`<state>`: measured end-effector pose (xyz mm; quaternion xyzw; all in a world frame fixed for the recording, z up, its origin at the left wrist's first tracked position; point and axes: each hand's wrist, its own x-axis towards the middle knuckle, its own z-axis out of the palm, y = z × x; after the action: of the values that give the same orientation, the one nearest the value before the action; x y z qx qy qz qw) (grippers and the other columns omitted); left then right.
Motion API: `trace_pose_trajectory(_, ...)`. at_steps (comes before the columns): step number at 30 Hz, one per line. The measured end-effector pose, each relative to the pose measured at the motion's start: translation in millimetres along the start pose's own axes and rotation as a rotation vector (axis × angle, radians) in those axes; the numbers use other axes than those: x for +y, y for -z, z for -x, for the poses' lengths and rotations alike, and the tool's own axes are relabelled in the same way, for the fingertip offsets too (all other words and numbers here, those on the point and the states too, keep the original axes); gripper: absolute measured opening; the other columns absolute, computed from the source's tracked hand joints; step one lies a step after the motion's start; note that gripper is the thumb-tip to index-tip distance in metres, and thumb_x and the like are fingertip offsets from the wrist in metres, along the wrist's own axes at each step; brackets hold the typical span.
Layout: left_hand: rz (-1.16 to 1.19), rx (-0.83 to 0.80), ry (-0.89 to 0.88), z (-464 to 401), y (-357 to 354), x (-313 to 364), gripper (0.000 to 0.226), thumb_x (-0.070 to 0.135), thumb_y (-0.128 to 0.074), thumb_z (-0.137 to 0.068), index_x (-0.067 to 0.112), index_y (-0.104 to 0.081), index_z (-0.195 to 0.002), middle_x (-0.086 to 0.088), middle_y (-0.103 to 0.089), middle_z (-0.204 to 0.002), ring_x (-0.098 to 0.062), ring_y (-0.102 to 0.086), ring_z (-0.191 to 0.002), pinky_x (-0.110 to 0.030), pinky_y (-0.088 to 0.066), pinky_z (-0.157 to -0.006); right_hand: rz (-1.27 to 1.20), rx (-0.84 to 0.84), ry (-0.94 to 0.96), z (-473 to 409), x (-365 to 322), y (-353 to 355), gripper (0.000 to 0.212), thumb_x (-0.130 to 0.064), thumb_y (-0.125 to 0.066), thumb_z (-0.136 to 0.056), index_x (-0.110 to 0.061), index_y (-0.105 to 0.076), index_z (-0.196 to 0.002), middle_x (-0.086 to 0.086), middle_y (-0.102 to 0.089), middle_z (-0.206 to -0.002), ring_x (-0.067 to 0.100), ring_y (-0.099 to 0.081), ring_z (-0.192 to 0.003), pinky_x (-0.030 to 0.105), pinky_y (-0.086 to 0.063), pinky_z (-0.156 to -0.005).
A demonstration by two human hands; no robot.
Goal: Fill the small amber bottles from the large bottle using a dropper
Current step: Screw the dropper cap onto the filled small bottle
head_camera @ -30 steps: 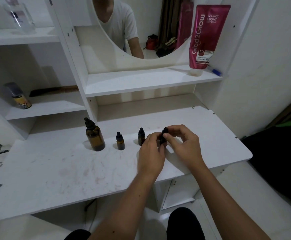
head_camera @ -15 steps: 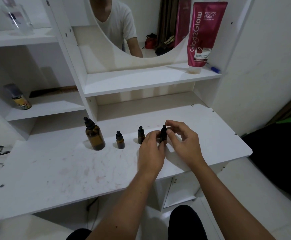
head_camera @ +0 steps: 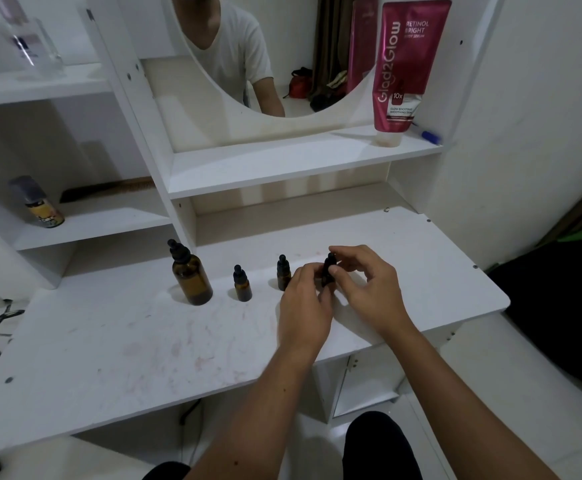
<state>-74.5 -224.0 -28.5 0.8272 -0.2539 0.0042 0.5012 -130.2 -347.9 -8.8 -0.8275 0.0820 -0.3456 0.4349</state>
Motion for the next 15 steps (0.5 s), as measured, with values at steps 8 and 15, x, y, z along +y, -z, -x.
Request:
trace_pose_trajectory(8, -0.017, -0.002, -0.002, 0.0, 0.7, 0.4, 0.023, 0.023, -0.061, -0.1, 0.031, -0.059, -0.122, 0.019, -0.062, -0.115, 0.003, -0.057, -0.103, -0.016, -0.047, -0.084, 0.037, 0.0, 0.004, -0.3, 1.8, -0.4, 0.022, -0.006, -0.072, -0.095, -0.014, -0.075, -0.115, 0.0, -0.063, -0.105, 0.011, -0.067, -0.095, 0.016, -0.053, -0.087)
trace_pose_trajectory(15, -0.011, -0.006, 0.001, -0.4, -0.5, 0.0, 0.023, 0.026, -0.062, -0.1, 0.031, -0.059, -0.123, 0.02, -0.063, -0.114, 0.002, -0.058, -0.104, -0.016, -0.047, -0.087, 0.023, -0.019, 0.026, -0.1, 1.0, 0.4, 0.027, -0.004, -0.066, -0.099, -0.014, -0.073, -0.123, -0.005, -0.072, -0.118, 0.013, -0.07, -0.107, 0.024, -0.055, -0.096)
